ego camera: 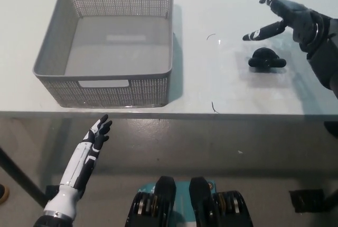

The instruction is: Use the right hand to pick up a webcam and put it into a container on the left side

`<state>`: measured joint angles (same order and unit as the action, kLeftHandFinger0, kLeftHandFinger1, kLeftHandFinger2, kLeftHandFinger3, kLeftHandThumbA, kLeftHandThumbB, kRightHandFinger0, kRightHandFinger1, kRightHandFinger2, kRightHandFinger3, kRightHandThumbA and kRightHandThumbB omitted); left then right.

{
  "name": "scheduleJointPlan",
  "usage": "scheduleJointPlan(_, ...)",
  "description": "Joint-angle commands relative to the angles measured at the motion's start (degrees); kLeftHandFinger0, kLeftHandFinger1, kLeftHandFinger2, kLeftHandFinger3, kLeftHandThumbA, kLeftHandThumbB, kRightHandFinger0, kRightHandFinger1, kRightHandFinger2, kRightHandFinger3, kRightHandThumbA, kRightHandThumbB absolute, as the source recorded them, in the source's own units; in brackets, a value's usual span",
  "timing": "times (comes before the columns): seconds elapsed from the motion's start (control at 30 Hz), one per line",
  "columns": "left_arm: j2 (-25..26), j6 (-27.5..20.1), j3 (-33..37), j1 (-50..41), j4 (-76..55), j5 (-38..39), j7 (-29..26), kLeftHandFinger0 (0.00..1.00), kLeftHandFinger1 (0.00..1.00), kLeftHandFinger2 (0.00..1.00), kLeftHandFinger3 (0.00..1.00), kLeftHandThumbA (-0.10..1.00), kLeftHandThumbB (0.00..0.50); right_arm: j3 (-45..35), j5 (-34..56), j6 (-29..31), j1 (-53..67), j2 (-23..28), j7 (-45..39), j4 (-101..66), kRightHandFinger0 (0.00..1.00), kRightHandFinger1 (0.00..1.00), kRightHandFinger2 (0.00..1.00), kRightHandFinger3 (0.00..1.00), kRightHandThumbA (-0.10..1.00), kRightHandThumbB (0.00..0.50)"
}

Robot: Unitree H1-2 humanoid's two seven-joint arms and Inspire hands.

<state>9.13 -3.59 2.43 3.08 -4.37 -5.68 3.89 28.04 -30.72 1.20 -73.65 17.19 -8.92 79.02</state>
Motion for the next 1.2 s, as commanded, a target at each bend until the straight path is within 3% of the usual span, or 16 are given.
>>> scheduleJointPlan(0.0, 1.3, -1.9, -0.7, 1.1, -1.6, 0.1, 0.4, 1.0, 1.0, 1.0, 1.0, 1.0, 0.065, 0.1, 0.2, 1.6, -1.8, 0.3, -1.2, 0.3, 1.0, 1.0, 1.0, 1.0, 1.0, 0.5)
scheduleJointPlan(0.63, 1.7, -0.9, -1.1, 2.6, -1.8, 0.4, 0.7, 1.0, 1.0, 1.0, 1.0, 1.0, 0.04, -2.0, 2.2, 1.8, 1.9, -0.4, -2.5, 1.9, 1.0, 1.0, 1.0, 1.0, 1.0, 0.5)
scheduleJointPlan(0.67, 1.7, -0.7, -1.2, 2.6, -1.9, 0.6, 0.8, 1.0, 1.0, 1.0, 1.0, 1.0, 0.037, -2.4, 2.6, 1.6, 2.1, -0.4, -2.8, 2.0, 1.0, 1.0, 1.0, 1.0, 0.98, 0.478)
scheduleJointPlan(0.87, 1.9, -1.0, -1.1, 2.9, -1.7, 0.3, 0.9, 1.0, 1.0, 1.0, 1.0, 1.0, 0.023, -3.4, 3.4, 1.7, 3.8, -0.4, -4.0, 2.7, 1.0, 1.0, 1.0, 1.0, 1.0, 0.5)
scheduleJointPlan(1.07, 1.9, -1.0, -1.1, 2.9, -1.6, 0.3, 0.9, 1.0, 1.0, 1.0, 1.0, 1.0, 0.026, -4.6, 4.9, 0.1, 5.1, -0.8, -5.1, 3.3, 1.0, 1.0, 1.0, 1.0, 1.0, 0.479)
scheduleJointPlan(1.17, 1.9, -1.1, -1.1, 3.3, -1.5, 0.1, 0.9, 1.0, 1.0, 1.0, 1.0, 1.0, 0.025, -6.2, 6.1, -0.5, 5.5, -0.7, -5.6, 3.2, 1.0, 1.0, 1.0, 1.0, 1.0, 0.443)
